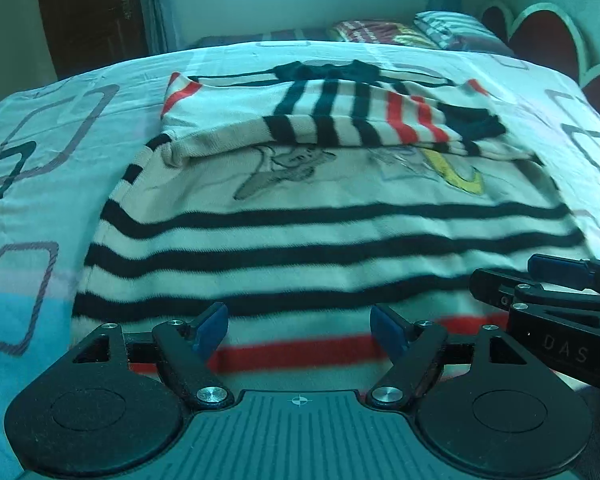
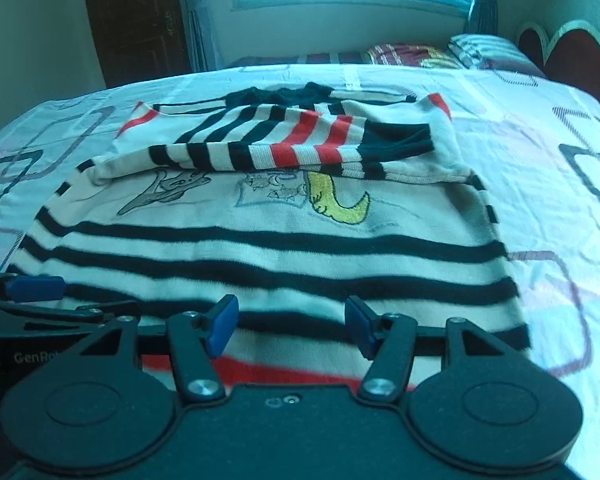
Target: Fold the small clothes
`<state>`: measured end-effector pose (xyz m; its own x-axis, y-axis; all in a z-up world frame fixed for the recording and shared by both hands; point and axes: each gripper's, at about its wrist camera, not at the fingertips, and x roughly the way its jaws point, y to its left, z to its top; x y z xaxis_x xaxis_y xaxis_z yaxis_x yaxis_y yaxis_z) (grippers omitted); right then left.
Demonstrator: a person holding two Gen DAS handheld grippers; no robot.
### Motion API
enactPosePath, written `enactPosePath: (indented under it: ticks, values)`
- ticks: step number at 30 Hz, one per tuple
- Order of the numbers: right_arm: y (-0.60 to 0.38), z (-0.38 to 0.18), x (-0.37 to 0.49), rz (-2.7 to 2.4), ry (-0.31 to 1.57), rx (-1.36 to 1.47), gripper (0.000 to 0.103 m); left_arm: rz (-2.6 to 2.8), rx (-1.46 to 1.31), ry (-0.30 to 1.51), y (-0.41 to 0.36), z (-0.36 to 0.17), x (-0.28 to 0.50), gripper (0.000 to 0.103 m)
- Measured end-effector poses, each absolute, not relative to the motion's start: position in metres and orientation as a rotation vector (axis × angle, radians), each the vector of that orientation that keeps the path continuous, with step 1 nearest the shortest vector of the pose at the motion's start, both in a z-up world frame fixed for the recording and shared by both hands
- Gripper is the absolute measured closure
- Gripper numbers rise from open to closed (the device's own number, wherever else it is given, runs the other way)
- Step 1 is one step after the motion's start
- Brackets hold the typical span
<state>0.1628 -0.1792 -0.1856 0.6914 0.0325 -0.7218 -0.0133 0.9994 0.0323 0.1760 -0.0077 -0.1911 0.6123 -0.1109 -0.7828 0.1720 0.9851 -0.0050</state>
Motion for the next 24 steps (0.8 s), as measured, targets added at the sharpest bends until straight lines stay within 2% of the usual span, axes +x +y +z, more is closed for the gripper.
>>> enactPosePath:
  ticks: [11,20,21,24]
  values:
    - [-0.181,-0.2,0.114,0.016,0.832,-0.115,0.044,-0.168,0.142,0.889,0.007,-0.2,0.136,0.025]
    - [-0.21,-0.188,0.085,-0.048,0.858,-0.056,0.041,-0.134,0.112,0.924,0.053,-0.189,0.108,0.025]
    - [-0.21,-0.183,0.081,-0.052,0.845,-0.058,0.039,-0.129,0.119,0.918,0.057,-0.184,0.103,0.025]
    - [-0.216,-0.176,0.07,-0.074,0.842,-0.066,0.023,-0.112,0.125,0.908,0.073,-0.176,0.091,0.025]
